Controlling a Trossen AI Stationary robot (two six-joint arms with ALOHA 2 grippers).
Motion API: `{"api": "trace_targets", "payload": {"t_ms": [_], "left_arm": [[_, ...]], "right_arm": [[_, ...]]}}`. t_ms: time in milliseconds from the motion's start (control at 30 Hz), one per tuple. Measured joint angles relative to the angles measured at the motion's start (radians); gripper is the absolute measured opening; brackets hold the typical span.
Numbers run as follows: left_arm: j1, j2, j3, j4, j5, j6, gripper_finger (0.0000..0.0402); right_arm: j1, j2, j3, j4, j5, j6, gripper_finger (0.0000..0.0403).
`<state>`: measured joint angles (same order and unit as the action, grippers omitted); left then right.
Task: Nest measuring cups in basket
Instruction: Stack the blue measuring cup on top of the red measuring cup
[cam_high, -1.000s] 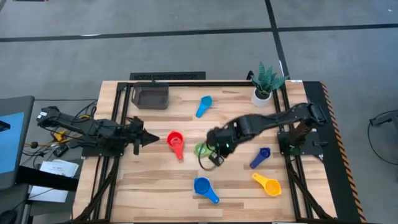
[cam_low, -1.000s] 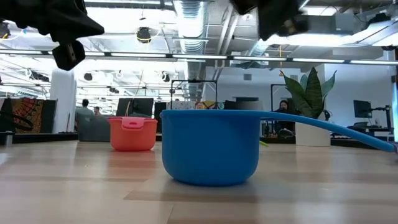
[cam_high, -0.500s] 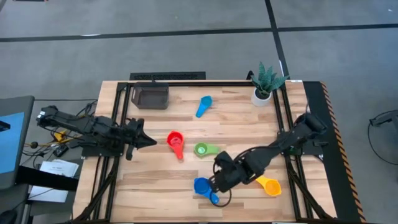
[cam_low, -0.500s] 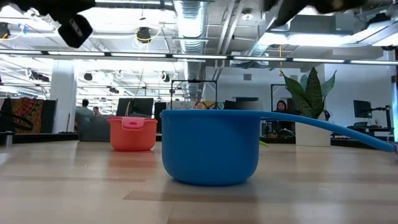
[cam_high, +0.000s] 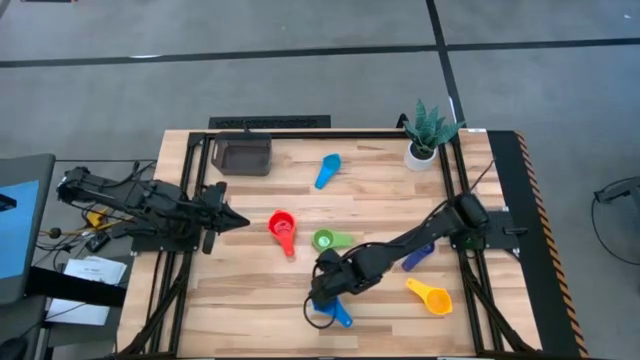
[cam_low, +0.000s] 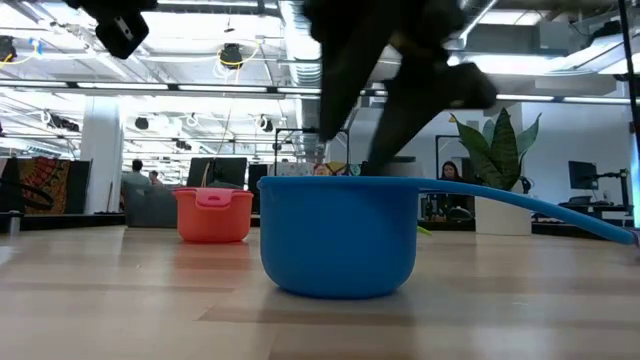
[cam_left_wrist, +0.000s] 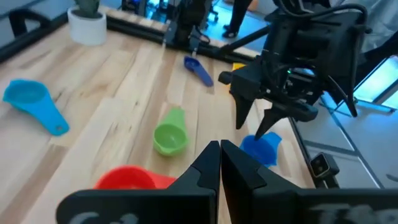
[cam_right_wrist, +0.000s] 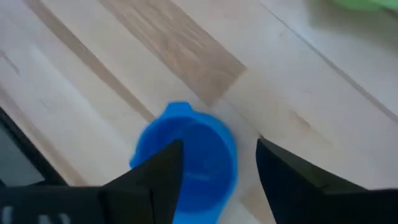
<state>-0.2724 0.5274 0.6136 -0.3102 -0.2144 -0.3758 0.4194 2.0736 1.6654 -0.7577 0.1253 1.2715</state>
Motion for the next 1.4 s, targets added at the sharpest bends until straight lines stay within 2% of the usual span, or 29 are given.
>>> {"api": "trace_targets", "payload": {"t_ms": [200,533,700,933,1067,1200,1400], "left_arm": [[0.000,0.001,0.000,-0.057,-0.002,-0.033,0.0000],[0.000,0.001,0.000,-0.089,-0.009,-0.029,0.0005],[0.000,0.001,0.000,-0.090,-0.036,-0.022,0.0033],[0.000,0.002,0.000,-0.095,-0.040,-0.009,0.0092],[0.000,0.003,0.000,-0.106,-0.061,0.014,0.0109],[0.000,0.003,0.000,-0.105,-0.060,0.075,0.0112],[0.000,0.003,0.000,-0.104,-0.060,0.106,0.0112]], "right_arm": [[0.001,0.043,0.012,-0.020,-0.012,-0.020,0.0188],[0.004,0.043,0.011,-0.049,-0.015,-0.050,0.0147],[0.004,0.043,0.011,-0.045,-0.018,-0.102,0.0146],[-0.004,0.041,0.000,-0.031,-0.047,-0.182,0.0179],[-0.010,0.041,-0.034,-0.012,-0.056,-0.190,0.0186],[-0.016,0.041,-0.041,-0.011,-0.054,-0.200,0.0174],[-0.022,0.041,-0.047,-0.002,-0.048,-0.251,0.0133]]}}
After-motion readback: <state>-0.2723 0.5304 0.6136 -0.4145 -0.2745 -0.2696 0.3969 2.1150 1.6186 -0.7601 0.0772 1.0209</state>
